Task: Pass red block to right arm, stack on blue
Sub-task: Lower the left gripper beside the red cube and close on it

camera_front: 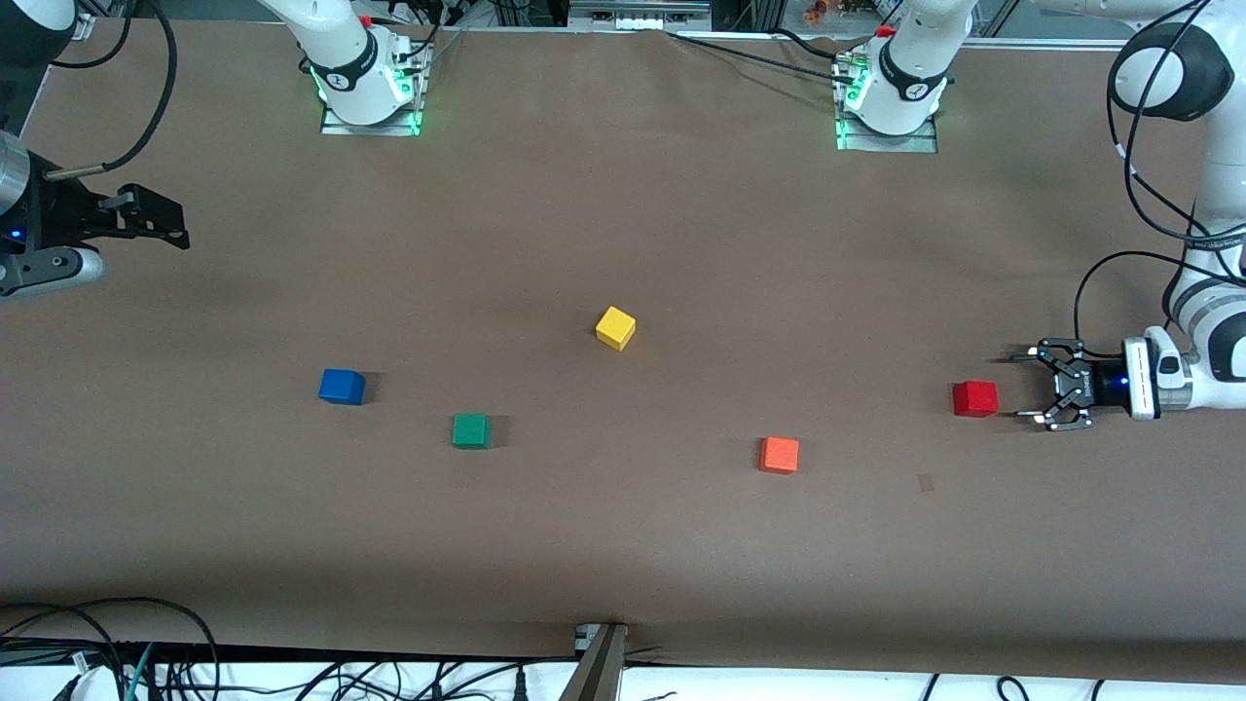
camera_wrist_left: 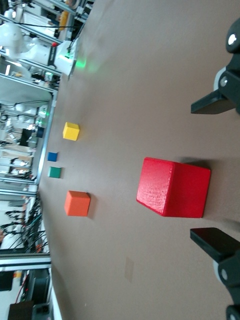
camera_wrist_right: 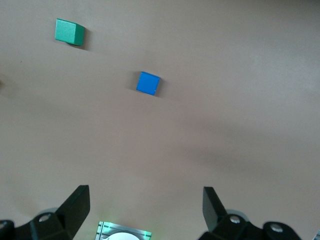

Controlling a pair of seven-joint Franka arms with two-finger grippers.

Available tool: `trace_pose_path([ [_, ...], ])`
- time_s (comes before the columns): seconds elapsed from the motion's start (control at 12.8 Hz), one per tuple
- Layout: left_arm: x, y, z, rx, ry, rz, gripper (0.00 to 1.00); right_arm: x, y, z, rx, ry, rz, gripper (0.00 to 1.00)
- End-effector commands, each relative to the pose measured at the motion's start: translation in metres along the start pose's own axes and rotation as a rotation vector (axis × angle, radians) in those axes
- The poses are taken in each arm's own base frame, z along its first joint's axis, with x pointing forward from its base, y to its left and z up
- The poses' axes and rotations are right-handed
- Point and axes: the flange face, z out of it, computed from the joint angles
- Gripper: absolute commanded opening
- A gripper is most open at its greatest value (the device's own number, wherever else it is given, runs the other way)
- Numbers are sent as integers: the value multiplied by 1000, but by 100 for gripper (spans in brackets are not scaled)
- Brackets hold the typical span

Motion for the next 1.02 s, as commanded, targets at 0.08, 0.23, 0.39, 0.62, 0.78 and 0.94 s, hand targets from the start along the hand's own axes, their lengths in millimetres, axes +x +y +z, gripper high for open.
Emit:
trace_pose_path([
  [0.08,2,-10,-4,27,63,42,100,-2,2,-3,18,14,12,100],
  [0.23,4,-12,-3,31,64,117,100,-1,2,-2,19,12,12,100],
  [0.39,3,-17,7,34,80,192,100,-2,2,-3,18,14,12,100],
  [0.62,-5,-18,17,29,91,209,100,-1,2,-2,17,12,12,100],
  [0.78,-9,-18,20,36,104,203,100,-2,5,-1,20,9,18,100],
  [0.94,-9,-19,26,30,106,209,100,-2,5,-1,20,9,16,100],
])
